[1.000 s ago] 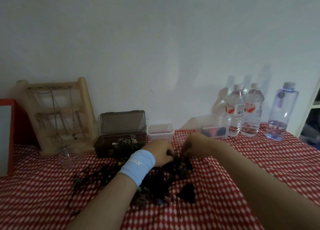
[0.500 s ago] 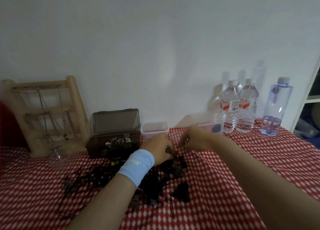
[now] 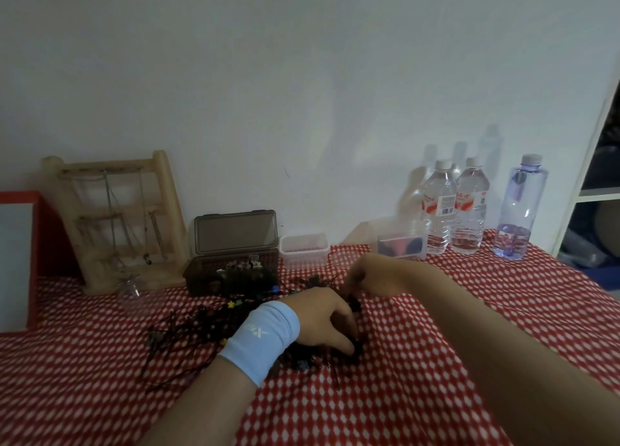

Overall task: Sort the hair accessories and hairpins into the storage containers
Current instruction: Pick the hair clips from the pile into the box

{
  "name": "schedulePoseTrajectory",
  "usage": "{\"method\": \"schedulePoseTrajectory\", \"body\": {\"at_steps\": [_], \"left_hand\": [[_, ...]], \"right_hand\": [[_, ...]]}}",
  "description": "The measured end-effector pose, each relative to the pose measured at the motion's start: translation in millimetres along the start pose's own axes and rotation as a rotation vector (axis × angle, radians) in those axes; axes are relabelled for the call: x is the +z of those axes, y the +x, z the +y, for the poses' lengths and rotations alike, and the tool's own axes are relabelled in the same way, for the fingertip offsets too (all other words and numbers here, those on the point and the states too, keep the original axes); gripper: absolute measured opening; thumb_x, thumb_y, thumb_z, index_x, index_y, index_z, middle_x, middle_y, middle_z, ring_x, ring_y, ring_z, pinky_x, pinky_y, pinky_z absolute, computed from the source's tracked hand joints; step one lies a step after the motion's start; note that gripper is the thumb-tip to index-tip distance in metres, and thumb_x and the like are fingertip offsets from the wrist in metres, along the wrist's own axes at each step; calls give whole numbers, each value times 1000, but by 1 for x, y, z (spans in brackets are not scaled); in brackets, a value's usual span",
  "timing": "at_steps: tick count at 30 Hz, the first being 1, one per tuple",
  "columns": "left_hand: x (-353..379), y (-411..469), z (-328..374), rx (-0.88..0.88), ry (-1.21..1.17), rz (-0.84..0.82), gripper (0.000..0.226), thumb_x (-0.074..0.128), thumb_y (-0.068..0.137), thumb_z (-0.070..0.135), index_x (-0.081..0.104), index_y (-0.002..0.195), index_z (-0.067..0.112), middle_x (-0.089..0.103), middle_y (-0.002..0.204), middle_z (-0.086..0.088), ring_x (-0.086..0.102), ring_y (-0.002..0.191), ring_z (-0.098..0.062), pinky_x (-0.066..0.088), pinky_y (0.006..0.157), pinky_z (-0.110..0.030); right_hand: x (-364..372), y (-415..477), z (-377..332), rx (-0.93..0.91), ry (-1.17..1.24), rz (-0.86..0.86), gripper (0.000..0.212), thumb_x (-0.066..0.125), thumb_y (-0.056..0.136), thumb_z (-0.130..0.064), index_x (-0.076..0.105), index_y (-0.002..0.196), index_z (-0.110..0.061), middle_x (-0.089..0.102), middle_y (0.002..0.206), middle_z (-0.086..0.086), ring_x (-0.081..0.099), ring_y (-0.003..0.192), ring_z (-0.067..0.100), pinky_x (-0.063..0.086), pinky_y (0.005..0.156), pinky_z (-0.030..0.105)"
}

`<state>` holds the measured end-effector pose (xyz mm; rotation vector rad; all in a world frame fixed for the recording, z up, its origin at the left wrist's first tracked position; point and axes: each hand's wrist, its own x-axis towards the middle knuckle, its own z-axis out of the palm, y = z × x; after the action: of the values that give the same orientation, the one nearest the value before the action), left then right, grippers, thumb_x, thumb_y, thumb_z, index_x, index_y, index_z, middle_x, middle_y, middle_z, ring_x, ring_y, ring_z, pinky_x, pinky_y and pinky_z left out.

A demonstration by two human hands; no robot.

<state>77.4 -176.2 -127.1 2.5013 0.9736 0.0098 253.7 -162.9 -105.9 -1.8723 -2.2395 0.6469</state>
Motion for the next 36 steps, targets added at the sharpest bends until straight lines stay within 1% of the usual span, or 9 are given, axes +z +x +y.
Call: {"method": "schedulePoseTrajectory", "body": {"at_steps": [3, 8, 12, 15, 20, 23, 29, 33, 36], "left_hand": [[-7, -7, -5, -24, 0, 69, 20, 63, 92, 28, 74, 108, 22, 69, 111, 10, 64, 94, -8, 51, 90, -26], [-10, -16, -13, -109, -63, 116, 20, 62, 94, 22, 73, 110, 20, 64, 81, 19, 68, 79, -9, 54, 75, -19], [2, -22, -3, -60, -30, 138, 28, 72, 81, 44, 72, 104, 28, 54, 93, 22, 57, 87, -3, 45, 77, -19], [13, -26, 3, -31, 27, 92, 37, 78, 73, 49, 72, 103, 29, 53, 100, 16, 55, 92, -7, 45, 78, -21], [14, -31, -2, -55, 16, 121, 26, 71, 85, 36, 73, 109, 28, 65, 111, 9, 59, 95, -9, 47, 86, -23], [5, -39, -6, -75, -44, 170, 23, 64, 91, 32, 72, 112, 26, 68, 113, 11, 62, 95, -6, 50, 93, -27], [-7, -51, -20, -117, -101, 370, 24, 61, 93, 15, 65, 115, 24, 65, 100, 12, 60, 71, 1, 47, 74, -12], [-8, -51, -24, -120, -71, 394, 30, 58, 94, 12, 68, 120, 25, 62, 100, 9, 58, 66, 0, 49, 72, -18], [-6, -51, -27, -121, -101, 365, 33, 53, 96, 9, 67, 120, 25, 67, 105, 6, 68, 84, -14, 56, 81, -27]], "right_hand": [[-2, -3, -2, 68, 55, 22, 24, 56, 97, -8, 75, 107, -18, 63, 123, 1, 55, 107, 18, 41, 89, 28], [-4, -18, -11, 52, 38, -46, 21, 61, 92, -16, 78, 95, -27, 67, 108, -9, 57, 104, 15, 42, 93, 33], [3, -28, -20, 76, -78, -89, 16, 70, 86, -29, 76, 94, -41, 68, 103, -15, 59, 95, 10, 45, 87, 34], [4, -37, -26, 40, -151, -155, 18, 76, 81, -37, 76, 99, -40, 71, 102, -16, 61, 91, 6, 45, 78, 28], [16, -43, -36, 20, -303, -296, 52, 80, 60, -63, 76, 103, -35, 72, 98, -18, 63, 99, 9, 47, 99, 40], [19, -40, -39, 11, -306, -265, 44, 82, 66, -55, 77, 102, -30, 67, 88, -19, 61, 96, 10, 47, 99, 38], [9, -43, -43, -34, -143, -80, 3, 74, 82, -31, 75, 85, -33, 72, 94, -12, 65, 92, 10, 51, 94, 38], [5, -36, -45, -88, -111, -2, 6, 74, 82, -23, 70, 84, -26, 70, 92, -8, 65, 90, 11, 53, 91, 34], [6, -35, -46, -97, -102, -37, 25, 75, 81, -17, 71, 103, -28, 70, 102, -10, 64, 97, 9, 51, 92, 28]]}}
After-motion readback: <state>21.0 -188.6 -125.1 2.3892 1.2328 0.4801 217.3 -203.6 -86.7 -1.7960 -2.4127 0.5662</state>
